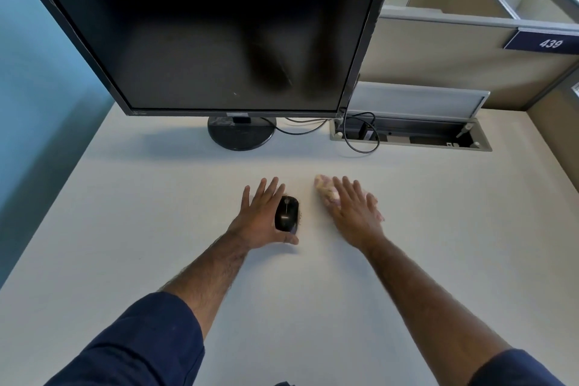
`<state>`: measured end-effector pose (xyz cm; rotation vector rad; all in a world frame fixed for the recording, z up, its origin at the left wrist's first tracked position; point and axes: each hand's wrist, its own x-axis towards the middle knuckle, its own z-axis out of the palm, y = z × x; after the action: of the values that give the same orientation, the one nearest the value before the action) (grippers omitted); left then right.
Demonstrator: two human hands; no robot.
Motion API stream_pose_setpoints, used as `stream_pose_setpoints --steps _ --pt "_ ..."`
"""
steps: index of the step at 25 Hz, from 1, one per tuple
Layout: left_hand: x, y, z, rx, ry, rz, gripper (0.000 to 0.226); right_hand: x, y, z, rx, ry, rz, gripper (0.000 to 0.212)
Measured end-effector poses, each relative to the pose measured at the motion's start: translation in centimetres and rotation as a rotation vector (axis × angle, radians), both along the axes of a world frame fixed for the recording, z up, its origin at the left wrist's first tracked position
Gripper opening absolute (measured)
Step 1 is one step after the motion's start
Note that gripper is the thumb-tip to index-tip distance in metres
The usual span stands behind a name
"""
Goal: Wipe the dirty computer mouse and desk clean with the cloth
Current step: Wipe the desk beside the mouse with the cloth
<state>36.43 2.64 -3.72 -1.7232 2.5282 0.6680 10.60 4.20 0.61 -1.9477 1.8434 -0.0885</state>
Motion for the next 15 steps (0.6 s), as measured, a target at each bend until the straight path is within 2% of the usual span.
stream_pose_setpoints --steps 7,15 --pt "0.4 1.2 -0.3 -0.034 0.054 -0.057 0.139 1.9 0.0 -2.0 -0.031 -0.109 -0.124 0.062" --pt "-0.1 0.8 0.5 -0.049 0.032 -0.077 0.135 2.4 -0.3 -2.4 -0.020 -0.147 -0.151 0.059"
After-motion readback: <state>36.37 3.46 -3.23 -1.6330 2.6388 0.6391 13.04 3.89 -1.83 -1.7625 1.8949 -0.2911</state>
